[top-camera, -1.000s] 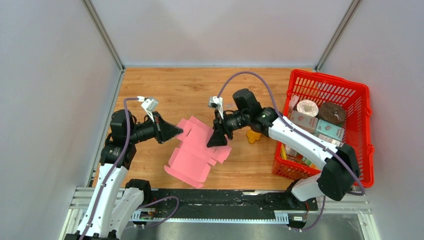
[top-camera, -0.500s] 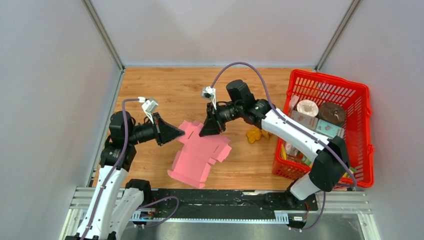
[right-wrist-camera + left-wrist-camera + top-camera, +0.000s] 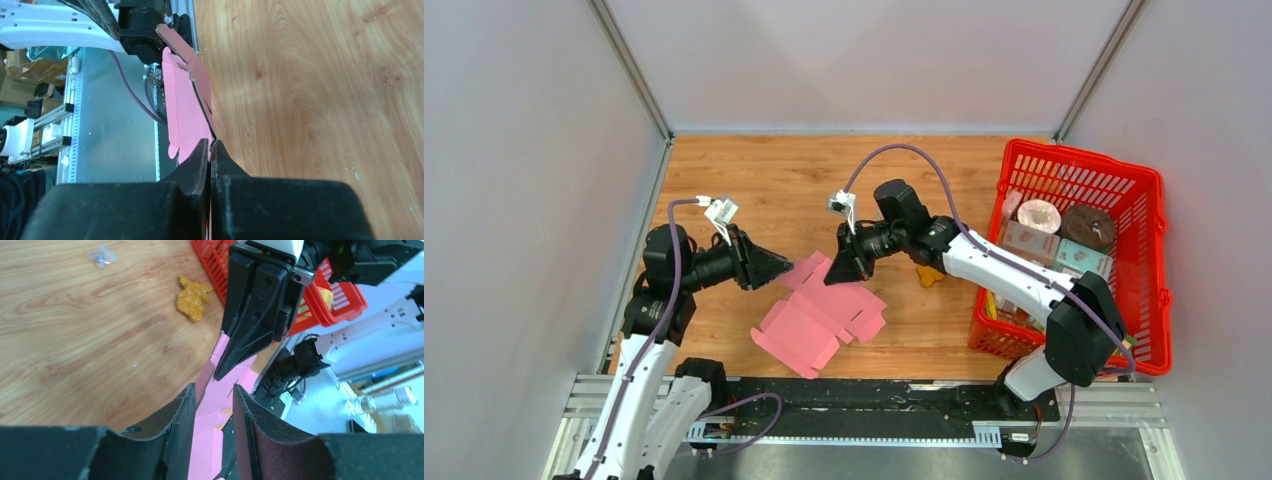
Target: Fold the paper box
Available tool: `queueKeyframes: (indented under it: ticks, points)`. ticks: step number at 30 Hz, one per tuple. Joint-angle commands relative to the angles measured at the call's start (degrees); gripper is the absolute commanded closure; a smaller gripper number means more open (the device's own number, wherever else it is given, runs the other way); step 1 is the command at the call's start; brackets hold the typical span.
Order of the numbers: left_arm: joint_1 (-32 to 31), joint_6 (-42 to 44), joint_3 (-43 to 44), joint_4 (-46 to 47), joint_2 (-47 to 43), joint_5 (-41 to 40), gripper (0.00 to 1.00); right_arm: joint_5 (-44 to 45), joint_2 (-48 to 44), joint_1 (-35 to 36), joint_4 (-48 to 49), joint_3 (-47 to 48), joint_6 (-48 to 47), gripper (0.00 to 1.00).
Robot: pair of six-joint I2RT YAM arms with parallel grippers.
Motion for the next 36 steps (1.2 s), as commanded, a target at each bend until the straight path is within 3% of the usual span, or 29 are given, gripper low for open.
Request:
queueKeyframes:
  ticks: [1,3,5,7,12,19,32,36]
  points:
    - [-0.2,3.3,4.1,-7.6,-4.2,-10.9,0.56,4.1,-4.4,0.0,4.8,-0.7,2.2,1.00]
    - [-0.2,5.8,4.5,-12.6,-5.3,-14.4,0.57,5.5,-5.8,-0.2,5.9,-1.3,3.8,1.00]
    - [-0.2,6.6,4.4,-15.4,-6.7,-19.5,0.68,5.7,-6.8,-1.0,7.0,-2.2,4.9,1.00]
    - [-0.2,6.1,3.1,-17.0,-7.9,-21.5,0.71,5.6,-8.0,-1.8,7.6,-2.8,5.4,1.00]
    - [-0.2,2.6,-1.9,-10.6,-6.2,-13.9,0.60,1.6,-8.4,-2.2,9.2,-3.6,6.0,1.00]
    - [-0.2,-2.8,-4.5,-1.2,-2.1,-2.1,0.65,-0.1,-8.8,-2.2,9.8,-4.1,5.6,1.00]
    - [-0.4,-8.3,-7.8,8.6,0.5,2.2,0.64,-3.9,-8.8,-2.2,11.4,-4.5,6.4,1.00]
    - [-1.5,-7.5,-7.6,7.9,0.6,2.2,0.70,-3.9,-8.8,-2.2,11.7,-4.6,6.6,1.00]
